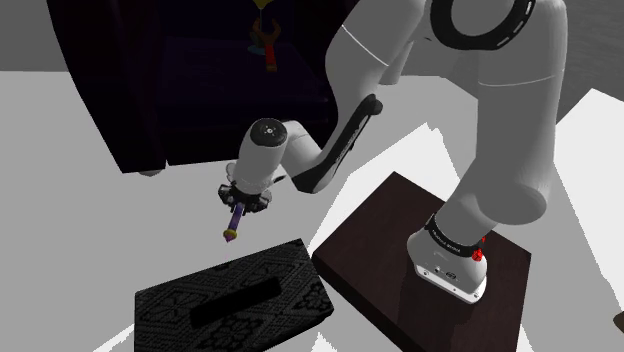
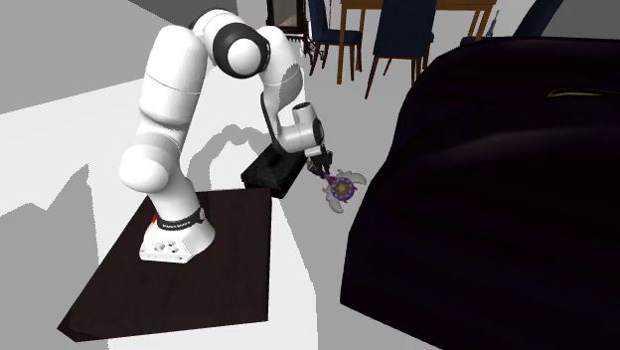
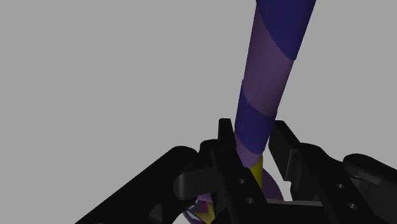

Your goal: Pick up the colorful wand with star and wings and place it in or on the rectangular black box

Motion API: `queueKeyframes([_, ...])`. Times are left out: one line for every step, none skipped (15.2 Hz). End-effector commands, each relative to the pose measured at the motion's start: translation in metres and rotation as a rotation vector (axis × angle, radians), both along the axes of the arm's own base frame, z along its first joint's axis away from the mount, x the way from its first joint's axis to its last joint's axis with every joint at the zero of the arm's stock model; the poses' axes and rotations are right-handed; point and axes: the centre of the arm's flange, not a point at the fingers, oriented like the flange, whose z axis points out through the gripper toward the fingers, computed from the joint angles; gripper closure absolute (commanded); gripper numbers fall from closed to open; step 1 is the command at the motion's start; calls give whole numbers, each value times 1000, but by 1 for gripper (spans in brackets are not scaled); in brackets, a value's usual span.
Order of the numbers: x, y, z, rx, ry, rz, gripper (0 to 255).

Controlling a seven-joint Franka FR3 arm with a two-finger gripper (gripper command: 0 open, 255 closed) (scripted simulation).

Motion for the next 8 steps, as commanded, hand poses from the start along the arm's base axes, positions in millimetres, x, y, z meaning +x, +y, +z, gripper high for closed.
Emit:
queueKeyframes([1, 1, 11, 0, 0, 0, 255])
queueKeyframes([1, 1, 16, 0, 0, 0, 255])
queueKeyframes([1, 1, 22, 0, 0, 0, 255])
queueKeyframes([1, 1, 27, 0, 0, 0, 255])
queueKeyframes([1, 1, 32, 0, 0, 0, 255])
queueKeyframes([1, 1, 37, 0, 0, 0, 255])
queueKeyframes([1, 1, 43, 0, 0, 0, 255])
queueKeyframes([1, 1, 48, 0, 0, 0, 255])
